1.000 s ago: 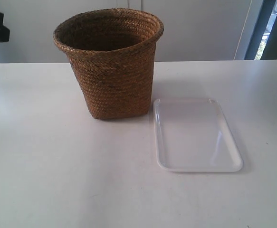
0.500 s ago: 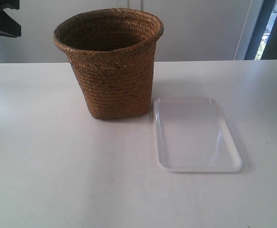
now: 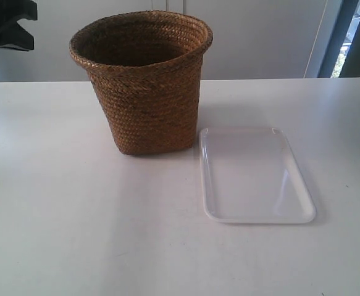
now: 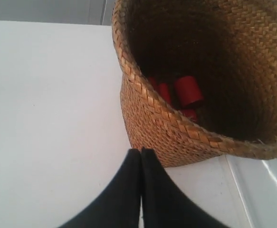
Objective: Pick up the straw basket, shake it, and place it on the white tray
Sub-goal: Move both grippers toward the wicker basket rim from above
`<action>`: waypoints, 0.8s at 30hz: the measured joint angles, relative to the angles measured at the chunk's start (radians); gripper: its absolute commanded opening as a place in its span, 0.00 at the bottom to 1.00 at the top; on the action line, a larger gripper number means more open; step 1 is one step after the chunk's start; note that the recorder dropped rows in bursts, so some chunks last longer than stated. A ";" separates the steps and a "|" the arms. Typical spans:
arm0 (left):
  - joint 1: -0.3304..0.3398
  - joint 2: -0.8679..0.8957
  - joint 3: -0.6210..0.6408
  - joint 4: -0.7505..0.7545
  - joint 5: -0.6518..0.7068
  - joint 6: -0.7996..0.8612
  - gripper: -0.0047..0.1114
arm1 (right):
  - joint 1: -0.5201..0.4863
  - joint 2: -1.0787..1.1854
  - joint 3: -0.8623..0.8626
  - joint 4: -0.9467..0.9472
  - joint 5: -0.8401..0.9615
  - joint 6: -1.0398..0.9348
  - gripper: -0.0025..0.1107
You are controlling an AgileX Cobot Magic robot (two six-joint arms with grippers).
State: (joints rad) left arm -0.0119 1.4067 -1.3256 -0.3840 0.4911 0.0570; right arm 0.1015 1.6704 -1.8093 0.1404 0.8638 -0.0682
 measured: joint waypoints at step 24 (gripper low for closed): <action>0.000 0.254 -0.223 -0.059 -0.009 0.037 0.46 | -0.004 0.208 -0.095 0.010 -0.073 0.068 0.55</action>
State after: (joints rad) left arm -0.0119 1.6604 -1.5490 -0.4428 0.4818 0.0938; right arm 0.0976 1.8780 -1.9047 0.1508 0.7910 0.0000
